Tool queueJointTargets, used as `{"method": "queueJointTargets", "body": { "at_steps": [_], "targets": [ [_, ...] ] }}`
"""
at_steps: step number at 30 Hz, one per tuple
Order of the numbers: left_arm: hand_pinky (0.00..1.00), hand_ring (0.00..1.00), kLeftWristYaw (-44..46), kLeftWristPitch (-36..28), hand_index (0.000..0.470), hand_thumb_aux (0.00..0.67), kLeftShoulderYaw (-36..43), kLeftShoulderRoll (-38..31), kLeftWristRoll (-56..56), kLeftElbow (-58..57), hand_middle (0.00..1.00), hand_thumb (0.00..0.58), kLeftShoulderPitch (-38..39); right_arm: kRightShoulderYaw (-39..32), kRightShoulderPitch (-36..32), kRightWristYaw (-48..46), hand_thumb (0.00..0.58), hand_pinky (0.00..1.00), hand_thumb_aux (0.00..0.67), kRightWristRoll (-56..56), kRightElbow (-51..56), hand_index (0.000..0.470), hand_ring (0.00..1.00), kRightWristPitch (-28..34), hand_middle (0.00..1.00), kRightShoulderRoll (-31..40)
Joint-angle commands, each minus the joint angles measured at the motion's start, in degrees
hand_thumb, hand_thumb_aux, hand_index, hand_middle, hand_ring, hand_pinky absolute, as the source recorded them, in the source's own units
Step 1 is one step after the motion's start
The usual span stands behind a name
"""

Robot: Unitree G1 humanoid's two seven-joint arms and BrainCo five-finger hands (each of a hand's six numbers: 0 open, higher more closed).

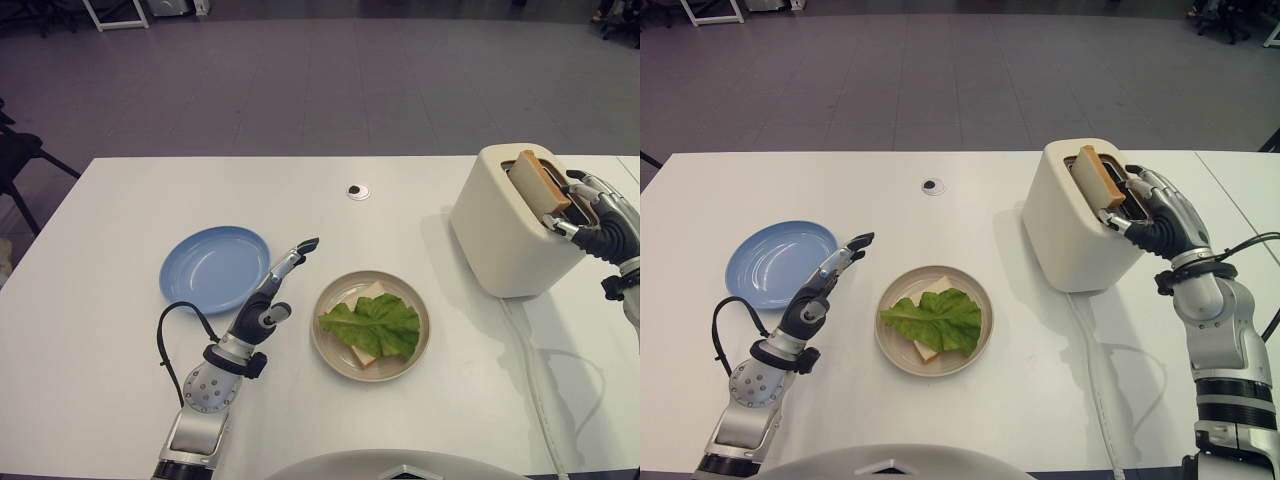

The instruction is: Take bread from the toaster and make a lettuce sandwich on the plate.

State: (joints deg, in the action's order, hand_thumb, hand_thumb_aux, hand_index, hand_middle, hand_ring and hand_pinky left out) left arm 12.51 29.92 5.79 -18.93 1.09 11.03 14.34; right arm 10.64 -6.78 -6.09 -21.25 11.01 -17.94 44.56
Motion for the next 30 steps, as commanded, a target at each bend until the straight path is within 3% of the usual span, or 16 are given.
{"method": "queueJointTargets", "body": {
  "at_steps": [1, 2, 3, 4, 6, 7, 8, 18, 26, 30],
  "targets": [
    [0.00, 0.00, 0.5, -0.1, 0.000, 0.000, -0.6, 0.1, 0.8, -0.7, 0.00, 0.000, 0.0, -2.3, -0.3, -1.7, 0.265, 0.00, 0.176, 0.3, 0.5, 0.123, 0.00, 0.8, 0.00, -1.2],
    [0.00, 0.00, 0.6, -0.1, 0.000, 0.000, -0.6, 0.1, 0.8, -0.6, 0.00, 0.000, 0.1, -2.4, -0.3, -1.9, 0.223, 0.00, 0.145, 0.5, 0.5, 0.101, 0.00, 1.0, 0.00, -1.3],
    [0.00, 0.00, 0.7, -0.1, 0.000, 0.000, -0.7, 0.2, 0.9, -0.6, 0.00, 0.000, 0.1, -2.5, -0.3, -2.0, 0.237, 0.00, 0.155, 0.8, 0.6, 0.109, 0.00, 1.2, 0.00, -1.3],
    [0.00, 0.00, 0.7, -0.1, 0.000, 0.000, -0.7, 0.2, 0.9, -0.6, 0.00, 0.000, 0.2, -2.4, -0.3, -2.1, 0.385, 0.00, 0.281, 1.1, 0.8, 0.197, 0.00, 1.4, 0.00, -1.3],
    [0.00, 0.00, 0.9, -0.1, 0.000, 0.000, -0.8, 0.2, 0.9, -0.6, 0.00, 0.000, 0.3, -2.7, -0.7, -2.4, 0.546, 0.00, 0.507, 1.9, 1.3, 0.356, 0.00, 1.9, 0.00, -1.7],
    [0.00, 0.00, 0.9, -0.1, 0.000, 0.000, -0.8, 0.2, 1.0, -0.5, 0.00, 0.000, 0.3, -3.0, -1.0, -2.4, 0.576, 0.00, 0.615, 2.0, 1.5, 0.431, 0.00, 2.1, 0.00, -1.8],
    [0.00, 0.00, 0.9, -0.1, 0.000, 0.000, -0.9, 0.2, 1.0, -0.5, 0.00, 0.000, 0.4, -3.3, -1.3, -2.5, 0.580, 0.00, 0.670, 2.2, 1.8, 0.470, 0.00, 2.2, 0.00, -2.0],
    [0.00, 0.00, 1.1, 0.1, 0.000, 0.000, -1.0, 0.3, 1.5, -0.5, 0.00, 0.000, 0.4, -2.1, -3.1, -1.3, 0.580, 0.00, 0.670, 5.1, 1.4, 0.470, 0.00, 2.6, 0.00, -3.2],
    [0.00, 0.00, 1.0, 0.5, 0.000, 0.000, -1.0, 0.5, 2.0, -0.9, 0.00, 0.000, 0.3, 8.4, -11.1, -4.5, 0.580, 0.00, 0.670, 23.1, -5.5, 0.470, 0.00, 6.2, 0.00, -4.2],
    [0.00, 0.00, 0.9, 0.6, 0.000, 0.000, -0.9, 0.8, 2.3, -1.0, 0.00, 0.000, 0.3, 8.7, -9.7, -9.6, 0.580, 0.00, 0.670, 32.2, -15.1, 0.470, 0.00, 10.0, 0.00, -6.0]
  ]
}}
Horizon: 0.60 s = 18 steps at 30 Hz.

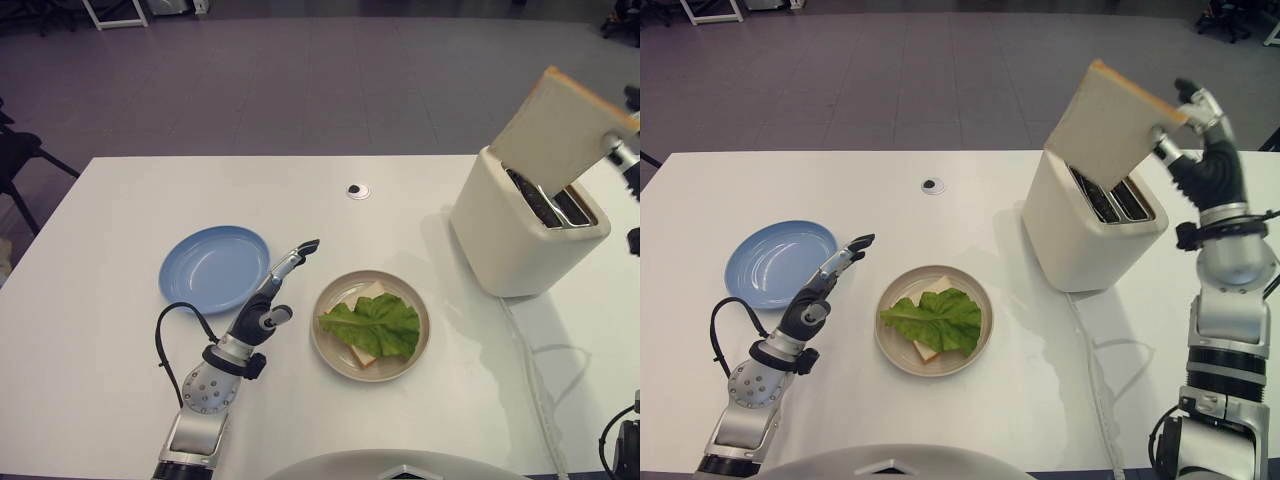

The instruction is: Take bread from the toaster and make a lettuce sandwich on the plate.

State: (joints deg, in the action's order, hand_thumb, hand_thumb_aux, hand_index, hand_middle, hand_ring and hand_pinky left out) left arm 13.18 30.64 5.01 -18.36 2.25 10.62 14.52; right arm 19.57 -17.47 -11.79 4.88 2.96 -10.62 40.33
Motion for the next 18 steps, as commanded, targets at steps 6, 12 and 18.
{"method": "queueJointTargets", "body": {
  "at_steps": [6, 12, 18],
  "targets": [
    [0.00, 0.00, 0.0, 0.1, 0.000, 0.000, -0.4, 0.6, 1.5, -0.7, 0.00, 0.000, 0.2, -6.3, 9.3, -16.1, 0.580, 0.00, 0.670, 22.0, -25.0, 0.470, 0.00, 15.1, 0.00, -2.4],
    [0.00, 0.00, -0.5, 0.8, 0.000, 0.000, -1.1, 0.9, 1.8, -1.0, 0.00, 0.000, -0.3, -21.5, 16.6, -24.6, 0.580, 0.00, 0.670, 17.8, -26.3, 0.470, 0.00, 21.8, 0.00, -2.9],
    [0.00, 0.00, -0.4, 1.0, 0.000, 0.000, -1.0, 1.1, 2.5, -1.1, 0.00, 0.000, -0.6, -32.3, 14.3, -24.0, 0.580, 0.00, 0.670, 6.8, -16.9, 0.470, 0.00, 21.1, 0.00, -7.7]
  ]
}}
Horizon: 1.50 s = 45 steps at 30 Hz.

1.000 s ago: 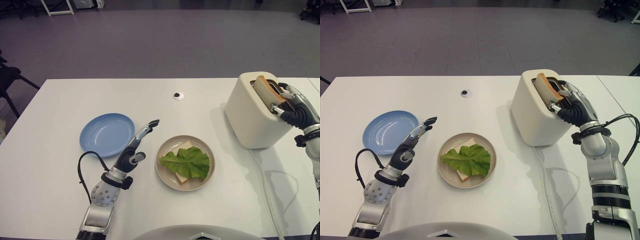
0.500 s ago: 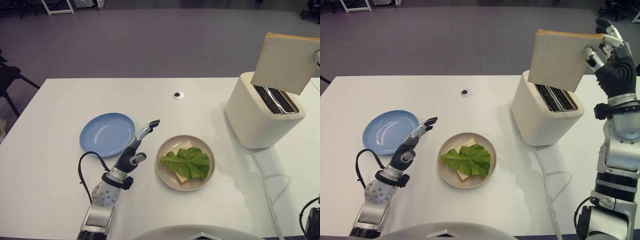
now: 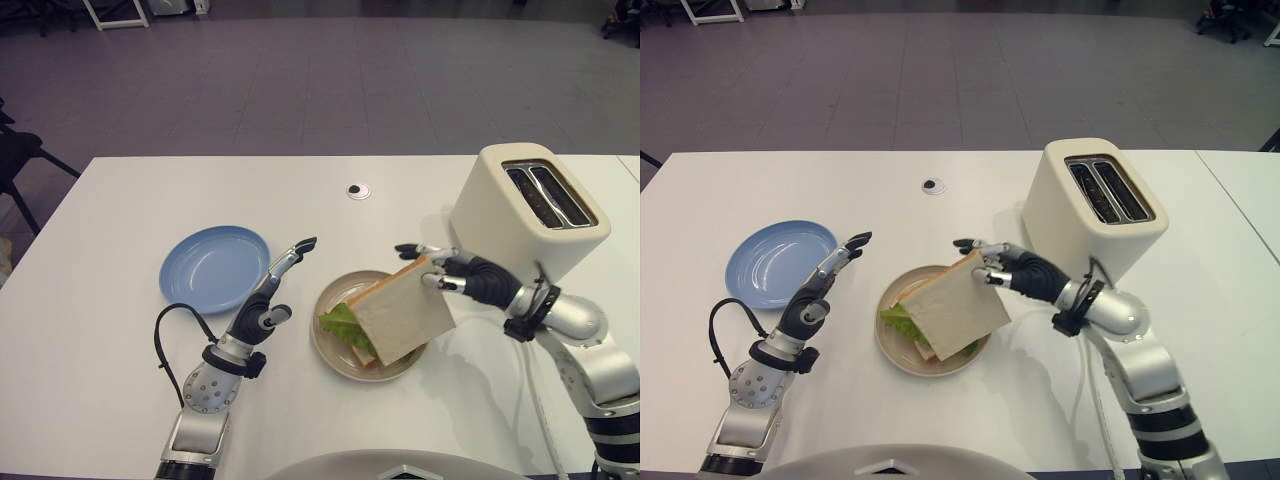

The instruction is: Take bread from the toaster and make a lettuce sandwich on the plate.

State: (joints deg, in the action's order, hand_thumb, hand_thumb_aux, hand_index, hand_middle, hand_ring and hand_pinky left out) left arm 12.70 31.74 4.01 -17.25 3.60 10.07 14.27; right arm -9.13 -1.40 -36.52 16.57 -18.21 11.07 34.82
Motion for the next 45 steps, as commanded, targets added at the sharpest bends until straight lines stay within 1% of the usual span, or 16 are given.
{"method": "queueJointTargets", "body": {
  "at_steps": [1, 5, 10, 15, 17, 20, 23, 26, 28, 33, 34, 35, 36, 37, 42, 45],
  "targets": [
    [0.00, 0.00, 0.2, -0.1, 0.000, 0.000, 0.1, 0.1, 1.3, -0.5, 0.00, 0.000, -0.3, -4.3, -2.4, 1.3, 0.580, 0.00, 0.670, -6.6, 5.7, 0.470, 0.00, -1.3, 0.00, -3.0],
    [0.00, 0.00, 0.4, 0.1, 0.000, 0.000, 0.4, 0.2, 1.7, -0.3, 0.00, 0.000, 0.1, -5.5, -4.3, 1.9, 0.580, 0.00, 0.670, -9.2, 8.0, 0.470, 0.00, -2.4, 0.00, -5.8],
    [0.00, 0.00, 0.6, -0.1, 0.000, 0.000, 0.8, 0.3, 2.3, 0.1, 0.00, 0.000, 0.6, -5.5, -4.9, 1.1, 0.580, 0.00, 0.670, -10.2, 8.1, 0.470, 0.00, -2.7, 0.00, -7.2],
    [0.00, 0.00, 0.5, 1.3, 0.000, 0.000, 1.9, -0.4, 6.5, 0.3, 0.00, 0.000, 1.1, -5.5, -6.3, 1.4, 0.580, 0.00, 0.670, -11.4, 10.3, 0.470, 0.00, -2.5, 0.00, -8.4],
    [0.00, 0.00, -0.3, 4.0, 0.000, 0.000, 2.4, -1.5, 12.2, 1.0, 0.00, 0.000, 1.3, -6.7, -6.8, 2.2, 0.580, 0.00, 0.670, -14.2, 13.1, 0.470, 0.00, -3.6, 0.00, -8.6],
    [0.00, 0.00, -2.4, 10.0, 0.000, 0.000, 4.0, -3.6, 25.8, 3.7, 0.00, 0.000, 2.0, -8.1, -7.7, 3.1, 0.580, 0.00, 0.670, -17.8, 18.9, 0.470, 0.00, -5.9, 0.00, -9.2],
    [0.00, 0.00, -5.2, 12.1, 0.000, 0.000, 5.5, -4.9, 38.2, 5.0, 0.00, 0.000, 2.1, -8.5, -8.3, 3.5, 0.580, 0.00, 0.670, -19.3, 22.6, 0.470, 0.00, -7.9, 0.00, -9.9],
    [0.00, 0.00, -7.6, 11.5, 0.000, 0.000, 7.5, -6.2, 48.5, 5.0, 0.00, 0.000, 1.8, -8.6, -8.7, 3.4, 0.580, 0.00, 0.670, -19.6, 23.8, 0.470, 0.00, -8.8, 0.00, -10.3],
    [0.00, 0.00, -8.8, 10.4, 0.000, 0.000, 9.2, -7.0, 53.5, 4.4, 0.00, 0.000, 1.4, -8.8, -8.8, 3.2, 0.580, 0.00, 0.670, -19.7, 23.9, 0.470, 0.00, -9.1, 0.00, -10.5],
    [0.00, 0.00, -9.6, 5.8, 0.000, 0.000, 12.5, -9.1, 61.0, 0.5, 0.00, 0.000, -1.1, -8.9, -8.7, 3.2, 0.580, 0.00, 0.670, -20.2, 23.9, 0.470, 0.00, -9.4, 0.00, -11.0],
    [0.00, 0.00, -9.7, 4.8, 0.000, 0.000, 13.0, -9.5, 61.8, -0.3, 0.00, 0.000, -1.6, -8.9, -8.6, 3.1, 0.578, 0.00, 0.631, -20.3, 23.8, 0.442, 0.00, -9.4, 0.00, -11.1],
    [0.00, 0.00, -9.6, 3.9, 0.000, 0.000, 13.5, -9.8, 62.4, -0.9, 0.00, 0.000, -1.9, -9.0, -8.5, 3.0, 0.551, 0.00, 0.520, -20.3, 23.6, 0.365, 0.00, -9.3, 0.00, -11.1],
    [0.00, 0.00, -9.5, 3.1, 0.000, 0.000, 14.1, -10.2, 62.7, -1.5, 0.00, 0.000, -2.5, -8.9, -8.2, 3.0, 0.470, 0.00, 0.378, -20.4, 23.1, 0.265, 0.00, -9.3, 0.00, -11.1],
    [0.00, 0.00, -9.4, 2.4, 0.000, 0.000, 14.5, -10.4, 62.7, -2.1, 0.00, 0.000, -2.8, -8.8, -8.1, 3.2, 0.000, 0.00, 0.000, -20.5, 22.6, 0.000, 0.00, -9.3, 0.00, -11.1],
    [0.00, 0.00, -9.3, -0.6, 0.000, 0.000, 15.7, -11.2, 61.2, -3.3, 0.00, 0.000, -3.7, -5.0, -8.2, 5.8, 0.000, 0.00, 0.000, -20.0, 18.5, 0.000, 0.00, -11.1, 0.00, -10.8],
    [0.00, 0.00, -8.8, -1.4, 0.000, 0.000, 16.7, -11.7, 59.1, -4.2, 0.00, 0.000, -4.1, 0.2, -8.5, 8.8, 0.000, 0.00, 0.000, -18.2, 14.6, 0.000, 0.00, -14.8, 0.00, -11.2]
  ]
}}
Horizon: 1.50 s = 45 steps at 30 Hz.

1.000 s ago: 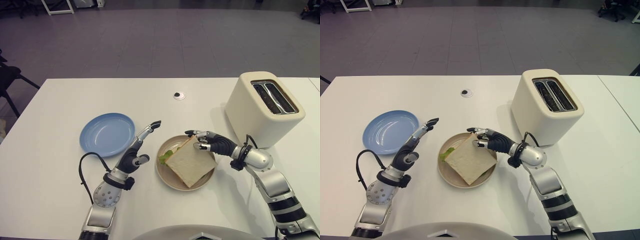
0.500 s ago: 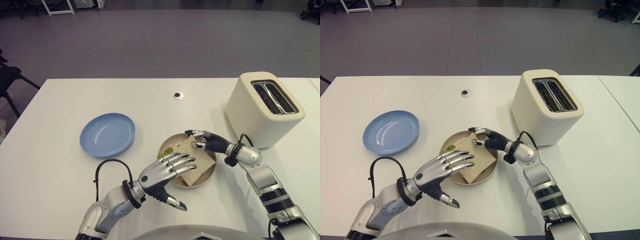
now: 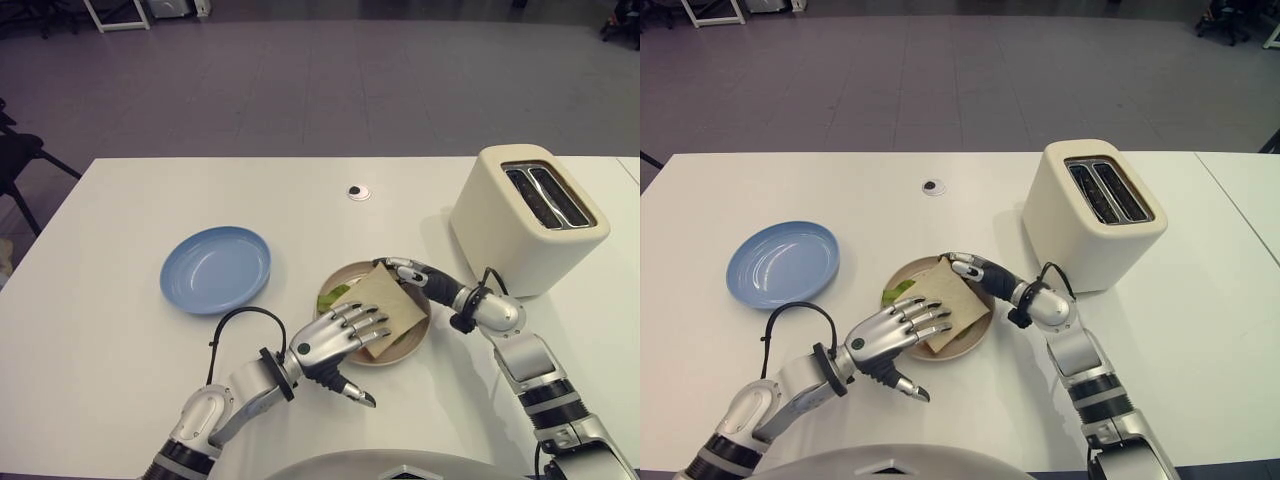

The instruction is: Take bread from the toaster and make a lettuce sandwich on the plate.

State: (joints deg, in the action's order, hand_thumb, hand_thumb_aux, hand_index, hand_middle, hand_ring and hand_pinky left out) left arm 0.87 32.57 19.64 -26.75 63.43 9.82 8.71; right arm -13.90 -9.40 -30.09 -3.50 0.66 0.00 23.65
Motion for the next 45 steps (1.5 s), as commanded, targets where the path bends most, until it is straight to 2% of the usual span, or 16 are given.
{"method": "queueJointTargets", "body": {
  "at_steps": [1, 8, 12, 16, 19, 20, 21, 22, 23, 24, 26, 27, 29, 33, 40, 45],
  "targets": [
    [0.00, 0.00, 3.2, -2.3, 0.000, 0.000, 1.3, -2.3, -1.8, -4.3, 0.00, 0.000, 1.4, 6.6, -0.2, 3.0, 0.000, 0.00, 0.000, 2.5, -6.0, 0.000, 0.00, -5.2, 0.00, 0.0],
    [0.00, 0.00, 2.8, -3.4, 0.000, 0.000, 1.2, -3.2, -7.5, -4.8, 0.00, 0.000, 0.7, 12.9, 3.8, 3.0, 0.000, 0.00, 0.000, 6.1, -13.7, 0.000, 0.00, -11.8, 0.00, 1.5],
    [0.00, 0.00, -5.9, -2.2, 0.000, 0.000, -2.6, -3.5, -5.5, 3.0, 0.00, 0.000, -1.0, 12.3, 10.0, -2.5, 0.000, 0.00, 0.000, 5.3, -16.6, 0.000, 0.00, -19.5, 0.00, 6.5],
    [0.00, 0.00, -12.2, 3.1, 0.000, 0.000, -6.5, -2.3, -14.5, 11.0, 0.00, 0.000, 0.6, 14.9, 15.0, -5.0, 0.000, 0.00, 0.000, 3.8, -16.5, 0.000, 0.00, -24.5, 0.00, 11.5],
    [0.00, 0.00, -10.1, 4.5, 0.000, 0.000, -9.3, -4.5, -21.8, 13.4, 0.00, 0.000, 4.2, 15.5, 18.7, -7.1, 0.000, 0.00, 0.000, 1.8, -17.2, 0.000, 0.00, -27.2, 0.00, 15.2],
    [0.00, 0.00, -7.5, 4.5, 0.133, 0.189, -10.4, -6.8, -22.9, 13.8, 0.00, 0.281, 6.5, 15.3, 20.3, -8.3, 0.000, 0.00, 0.000, 1.5, -18.0, 0.000, 0.00, -28.1, 0.00, 16.8],
    [0.00, 0.00, -5.1, 4.5, 0.335, 0.478, -11.5, -9.1, -23.4, 13.9, 0.00, 0.532, 8.9, 14.8, 21.8, -9.6, 0.000, 0.23, 0.000, 1.3, -18.7, 0.000, 0.23, -28.7, 0.23, 18.1],
    [0.87, 0.87, -1.4, 4.3, 0.470, 0.670, -12.3, -12.3, -23.9, 13.9, 0.87, 0.580, 11.8, 13.7, 23.6, -11.1, 0.485, 0.82, 0.399, 0.2, -19.4, 0.280, 0.82, -29.4, 0.82, 19.6],
    [1.00, 1.00, 2.3, 4.2, 0.470, 0.670, -13.1, -15.7, -23.9, 13.6, 1.00, 0.580, 15.1, 12.1, 25.5, -12.1, 0.576, 1.00, 0.612, -3.0, -19.4, 0.429, 1.00, -30.4, 1.00, 20.9],
    [1.00, 1.00, 5.9, 3.9, 0.470, 0.670, -13.8, -18.8, -24.6, 13.1, 1.00, 0.580, 18.1, 10.3, 26.9, -12.7, 0.580, 1.00, 0.665, -6.7, -19.0, 0.466, 1.00, -31.2, 1.00, 21.7],
    [1.00, 1.00, 12.1, 2.4, 0.470, 0.670, -14.1, -22.5, -26.6, 12.6, 1.00, 0.580, 21.7, 6.9, 27.7, -12.0, 0.579, 1.00, 0.638, -12.7, -17.9, 0.448, 1.00, -31.6, 1.00, 20.8],
    [1.00, 1.00, 14.8, 1.5, 0.470, 0.670, -13.4, -23.3, -27.0, 12.4, 1.00, 0.580, 22.2, 5.5, 27.6, -11.1, 0.580, 1.00, 0.670, -15.8, -17.3, 0.470, 1.00, -31.5, 1.00, 20.2],
    [1.00, 1.00, 18.9, 0.0, 0.470, 0.670, -10.9, -23.4, -27.1, 11.1, 1.00, 0.580, 22.1, 3.0, 27.7, -8.7, 0.580, 1.00, 0.670, -22.5, -15.8, 0.470, 1.00, -31.4, 1.00, 18.8],
    [1.00, 1.00, 21.6, -4.0, 0.470, 0.670, -4.0, -17.3, -20.6, 2.8, 1.00, 0.580, 13.0, -3.4, 26.2, -4.4, 0.580, 1.00, 0.670, -34.4, -13.5, 0.470, 1.00, -28.0, 1.00, 14.1],
    [1.00, 1.00, 11.1, -9.2, 0.470, 0.670, 4.2, -4.2, -10.6, -20.2, 1.00, 0.580, -13.3, -8.6, 10.3, 10.2, 0.580, 1.00, 0.670, -41.4, 9.6, 0.470, 1.00, -17.5, 1.00, 2.0],
    [1.00, 1.00, -0.8, -9.7, 0.470, 0.670, 6.4, 0.5, -8.5, -35.0, 1.00, 0.580, -25.7, -8.3, -1.8, 19.9, 0.580, 1.00, 0.670, -39.1, 24.0, 0.470, 1.00, -18.2, 1.00, -1.3]
  ]
}}
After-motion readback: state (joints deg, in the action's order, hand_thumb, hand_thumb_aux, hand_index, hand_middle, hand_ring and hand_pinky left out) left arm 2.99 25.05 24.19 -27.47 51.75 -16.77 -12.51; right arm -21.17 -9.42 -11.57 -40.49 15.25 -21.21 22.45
